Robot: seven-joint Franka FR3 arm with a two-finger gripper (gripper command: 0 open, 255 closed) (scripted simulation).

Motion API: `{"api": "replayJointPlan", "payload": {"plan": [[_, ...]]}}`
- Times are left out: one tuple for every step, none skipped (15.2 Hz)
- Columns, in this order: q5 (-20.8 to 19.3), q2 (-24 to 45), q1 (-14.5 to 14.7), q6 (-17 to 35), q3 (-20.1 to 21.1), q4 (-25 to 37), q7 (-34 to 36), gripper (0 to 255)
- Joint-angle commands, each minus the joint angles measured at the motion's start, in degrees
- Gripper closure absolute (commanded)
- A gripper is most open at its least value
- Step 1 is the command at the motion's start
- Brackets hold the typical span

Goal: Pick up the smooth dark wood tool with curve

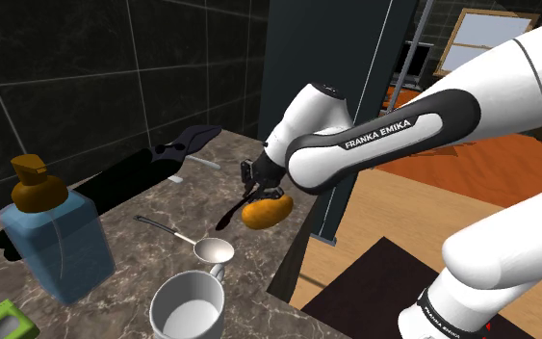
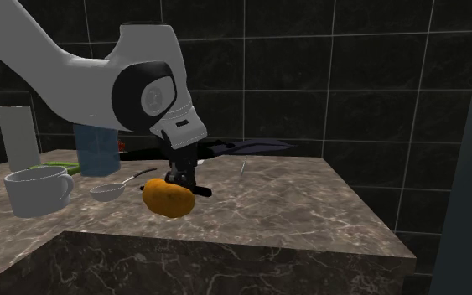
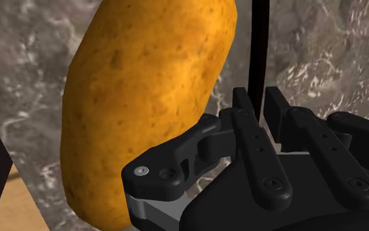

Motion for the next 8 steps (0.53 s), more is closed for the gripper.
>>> {"api": "replayJointPlan", "payload": {"plan": [[-1.0, 0.8, -0.8, -2.3, 0.2, 0.7, 0.3, 255], [-0.8, 0.2, -0.5, -3.2, -0.3, 1.0, 0.1, 255], [-0.6, -0.4, -0.2, -4.2, -0.8, 1.4, -0.1, 255], [-0.4, -1.0, 0.1, -5.2, -1.3, 1.8, -0.2, 255], [-0.2, -1.6, 0.3, -6.1, -1.8, 2.2, -0.3, 255], [-0.1, -2.2, 0.5, -7.1, -2.2, 2.6, -0.4, 255], [0.0, -2.8, 0.7, -8.0, -2.7, 3.0, -0.5, 255], [0.1, -3.3, 0.9, -8.9, -3.1, 3.4, -0.6, 255]]}}
